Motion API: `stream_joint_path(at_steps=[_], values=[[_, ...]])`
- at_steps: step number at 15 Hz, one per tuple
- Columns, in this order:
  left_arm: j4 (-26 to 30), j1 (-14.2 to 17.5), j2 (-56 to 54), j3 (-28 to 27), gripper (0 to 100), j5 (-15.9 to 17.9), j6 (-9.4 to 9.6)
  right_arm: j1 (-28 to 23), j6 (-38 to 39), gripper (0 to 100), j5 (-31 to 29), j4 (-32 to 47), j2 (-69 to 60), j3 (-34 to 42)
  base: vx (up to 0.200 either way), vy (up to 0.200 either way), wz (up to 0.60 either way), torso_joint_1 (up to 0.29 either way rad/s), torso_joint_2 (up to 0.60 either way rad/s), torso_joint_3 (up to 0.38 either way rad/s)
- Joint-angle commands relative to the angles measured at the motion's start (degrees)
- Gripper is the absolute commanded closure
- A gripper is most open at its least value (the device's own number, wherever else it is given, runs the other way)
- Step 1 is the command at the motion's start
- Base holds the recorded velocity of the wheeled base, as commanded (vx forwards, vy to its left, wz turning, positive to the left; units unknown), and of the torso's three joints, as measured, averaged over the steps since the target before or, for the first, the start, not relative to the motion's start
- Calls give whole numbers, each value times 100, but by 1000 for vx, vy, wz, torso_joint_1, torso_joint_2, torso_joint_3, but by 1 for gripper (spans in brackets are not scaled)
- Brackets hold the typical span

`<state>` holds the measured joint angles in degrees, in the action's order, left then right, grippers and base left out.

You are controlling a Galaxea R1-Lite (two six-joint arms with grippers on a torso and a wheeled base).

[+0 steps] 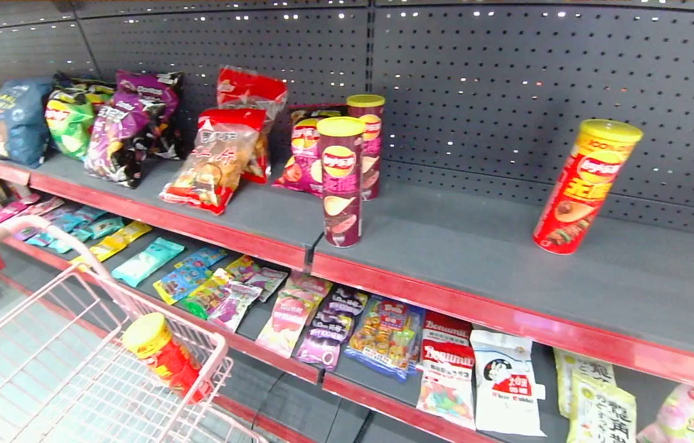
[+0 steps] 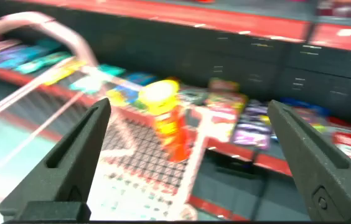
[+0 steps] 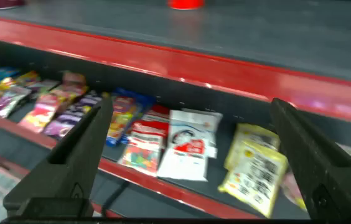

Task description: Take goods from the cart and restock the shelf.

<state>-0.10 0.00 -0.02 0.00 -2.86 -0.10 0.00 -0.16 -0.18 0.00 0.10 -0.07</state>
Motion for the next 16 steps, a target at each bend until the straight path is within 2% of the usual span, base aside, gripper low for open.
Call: stream_joint_path(at_steps=[1,8,13,16], values=[[1,0,2,0,0,-4,1,0,-2,0,1,0,-1,-1,0,0,600,2,2,2],[1,0,2,0,0,-4,1,0,-2,0,1,0,-1,-1,0,0,600,5,2,3],[1,0,2,0,0,-4,1,0,7,0,1,0,-1,-1,0,0,0,0,0,0],[1,0,2,0,0,-4,1,0,16,0,1,-9,-1,7,0,0,0,-121,313,181]])
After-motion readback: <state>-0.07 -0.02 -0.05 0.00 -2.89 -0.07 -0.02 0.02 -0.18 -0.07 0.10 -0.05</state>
